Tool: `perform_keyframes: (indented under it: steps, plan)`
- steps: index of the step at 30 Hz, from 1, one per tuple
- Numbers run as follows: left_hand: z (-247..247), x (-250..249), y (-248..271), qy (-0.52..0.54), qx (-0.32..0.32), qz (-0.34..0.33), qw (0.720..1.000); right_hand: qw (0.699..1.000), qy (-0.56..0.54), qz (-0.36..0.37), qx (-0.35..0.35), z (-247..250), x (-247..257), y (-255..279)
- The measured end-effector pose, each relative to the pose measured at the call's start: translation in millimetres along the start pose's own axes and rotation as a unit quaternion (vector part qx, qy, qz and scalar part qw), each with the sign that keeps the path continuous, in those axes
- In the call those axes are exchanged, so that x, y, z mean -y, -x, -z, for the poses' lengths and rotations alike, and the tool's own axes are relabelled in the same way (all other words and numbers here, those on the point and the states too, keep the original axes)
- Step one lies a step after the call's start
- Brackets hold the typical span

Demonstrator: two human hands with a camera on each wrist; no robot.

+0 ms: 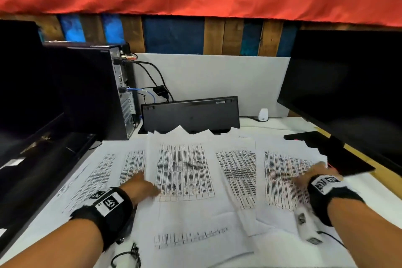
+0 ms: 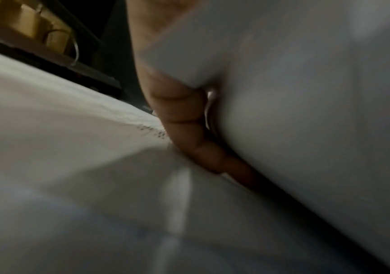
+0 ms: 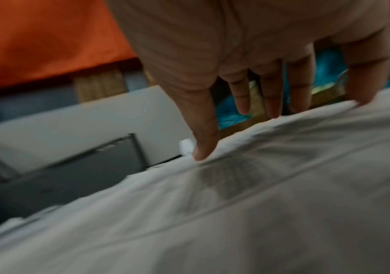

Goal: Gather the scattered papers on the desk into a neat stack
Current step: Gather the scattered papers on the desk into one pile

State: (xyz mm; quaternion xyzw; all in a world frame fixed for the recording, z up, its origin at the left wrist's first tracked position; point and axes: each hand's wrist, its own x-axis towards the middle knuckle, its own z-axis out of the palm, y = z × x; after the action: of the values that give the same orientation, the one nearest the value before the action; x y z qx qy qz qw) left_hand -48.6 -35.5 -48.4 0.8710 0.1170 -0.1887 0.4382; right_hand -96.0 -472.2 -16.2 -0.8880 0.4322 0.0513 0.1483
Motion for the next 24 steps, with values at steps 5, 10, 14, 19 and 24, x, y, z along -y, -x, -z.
perform_keyframes:
  steps: [5,10,14,19,24]
  plan:
    - [1.6,-4.5,-8.6,-0.117,0.038,-0.015,0.992,0.997,-0.048,-0.026,0.046,-0.8,-25.8,-16.3]
    - [-0.6,-3.5,-18.2,-0.148,0.021,-0.019,0.989,0.997,-0.073,0.039,-0.003,-16.1,10.5,4.3]
    - [-0.1,-4.3,-14.6,-0.186,0.011,-0.007,0.982,0.989,-0.094,0.09,-0.067,-9.1,17.0,4.9]
    - [-5.0,-13.0,0.2,-0.211,-0.014,-0.006,0.977,0.983,-0.121,0.071,-0.119,15.3,2.8,3.6]
    - [-7.0,-14.7,1.9,-0.226,-0.015,-0.024,0.974,0.98,-0.091,0.072,-0.163,30.8,3.2,11.1]
